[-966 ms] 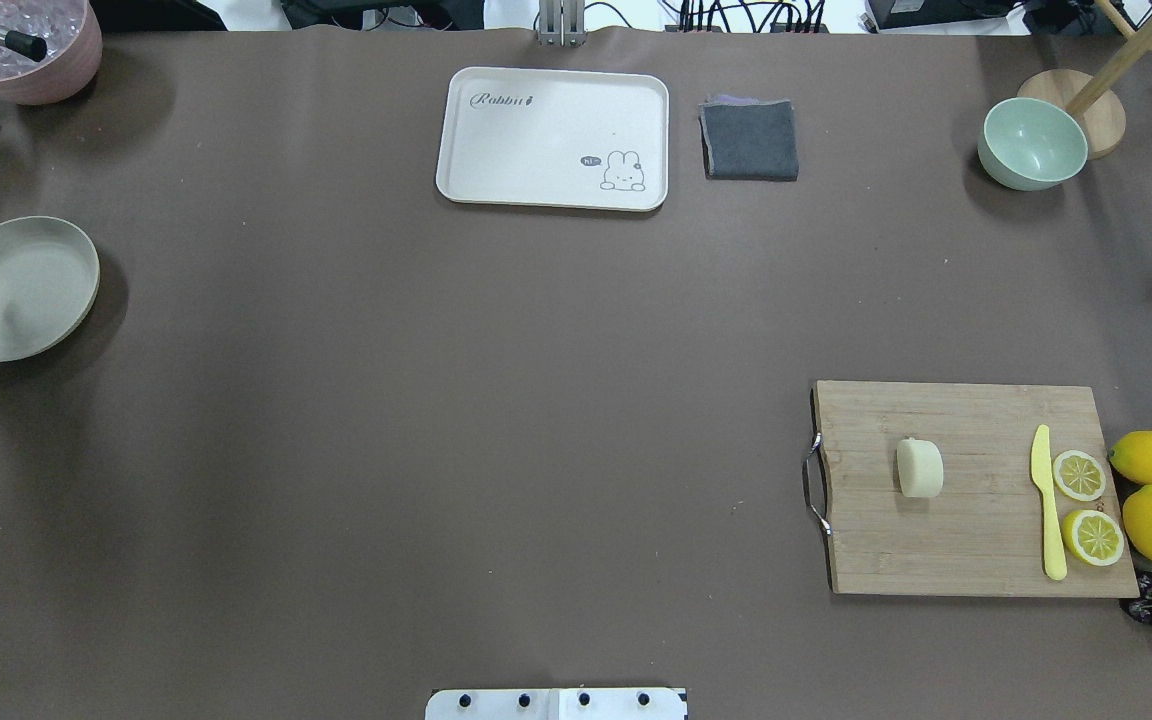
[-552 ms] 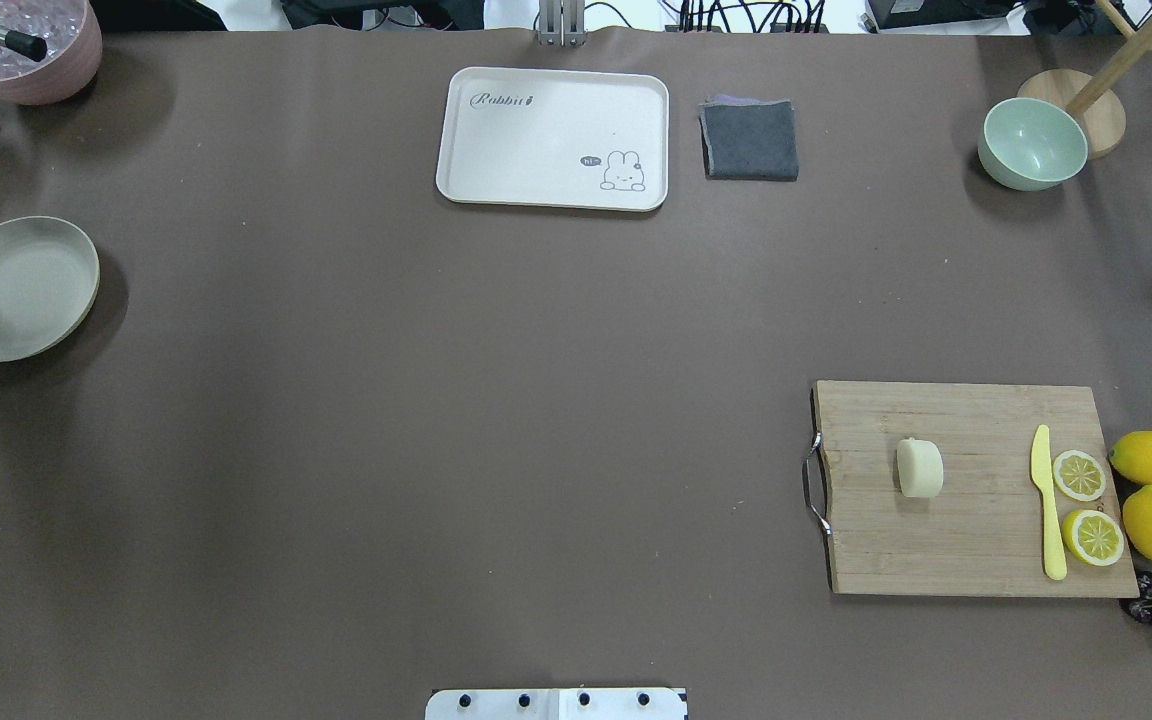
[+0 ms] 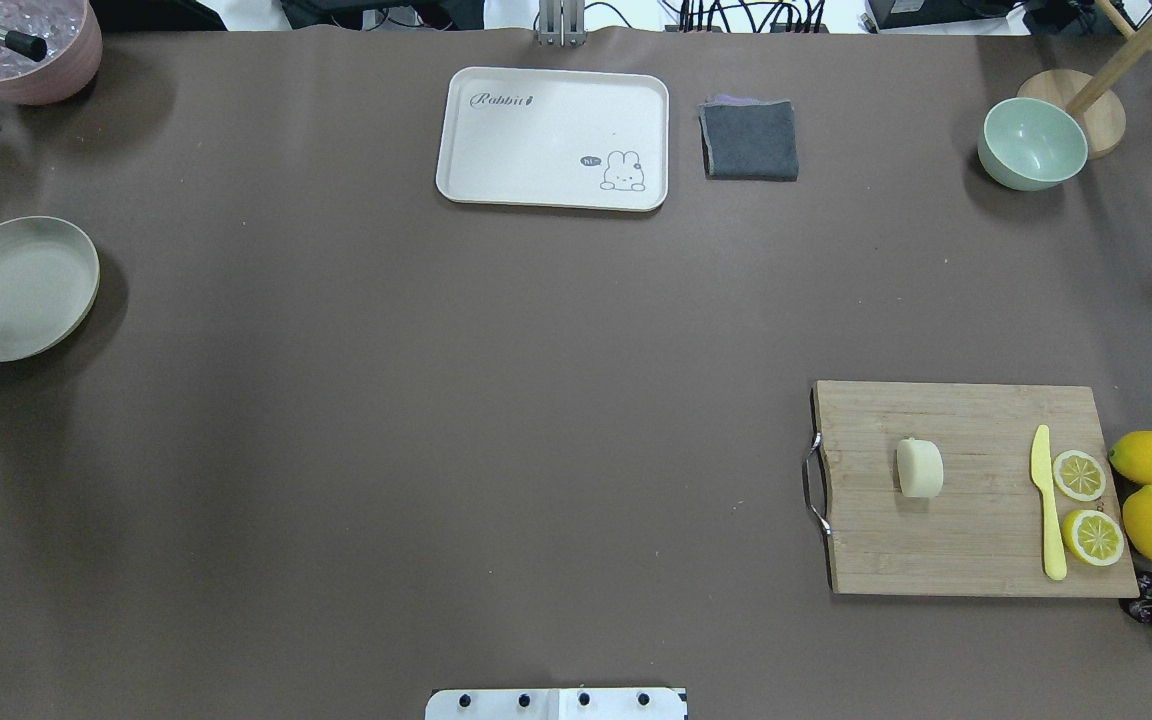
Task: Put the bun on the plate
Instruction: 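Reach the left gripper to the white plate's rim and grasp it, then lift the white plate with the left gripper and set it at table center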
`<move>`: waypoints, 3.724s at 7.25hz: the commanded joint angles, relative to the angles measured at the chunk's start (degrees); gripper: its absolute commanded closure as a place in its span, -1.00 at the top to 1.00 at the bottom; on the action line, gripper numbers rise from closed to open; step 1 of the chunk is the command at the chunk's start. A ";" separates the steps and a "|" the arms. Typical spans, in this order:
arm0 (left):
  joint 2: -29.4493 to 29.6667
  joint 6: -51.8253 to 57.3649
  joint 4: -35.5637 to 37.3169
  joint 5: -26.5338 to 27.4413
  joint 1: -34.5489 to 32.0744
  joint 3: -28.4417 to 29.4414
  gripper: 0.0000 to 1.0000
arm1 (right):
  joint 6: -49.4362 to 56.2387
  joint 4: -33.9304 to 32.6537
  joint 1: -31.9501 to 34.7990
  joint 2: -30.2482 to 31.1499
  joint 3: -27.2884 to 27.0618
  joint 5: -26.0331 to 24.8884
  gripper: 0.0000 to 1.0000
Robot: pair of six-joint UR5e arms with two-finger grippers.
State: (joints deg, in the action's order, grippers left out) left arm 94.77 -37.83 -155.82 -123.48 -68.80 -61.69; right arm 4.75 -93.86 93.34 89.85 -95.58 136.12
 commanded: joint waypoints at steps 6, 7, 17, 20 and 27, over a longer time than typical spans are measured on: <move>2.16 -3.46 0.95 -3.68 -0.46 -2.29 -1.00 | 0.00 -0.01 0.00 0.06 -0.31 -0.06 1.00; 3.57 -4.09 4.09 -6.57 -1.85 -3.34 -1.00 | 0.00 -0.01 0.00 0.06 -0.31 0.02 1.00; 15.89 -48.62 28.61 15.17 28.77 -34.86 -1.00 | -13.26 0.08 -8.17 -0.55 -7.87 0.02 1.00; 21.76 -54.18 35.56 29.93 42.83 -35.79 -1.00 | -14.68 0.08 -9.93 -1.26 -7.78 0.02 1.00; 22.13 -54.11 35.85 33.48 46.21 -35.51 0.96 | -22.57 0.17 -14.93 -3.71 -9.80 0.02 1.00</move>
State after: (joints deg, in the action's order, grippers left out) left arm 116.70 -91.94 -119.94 -90.12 -22.60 -96.59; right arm -15.74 -93.72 80.02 86.95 -104.91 136.15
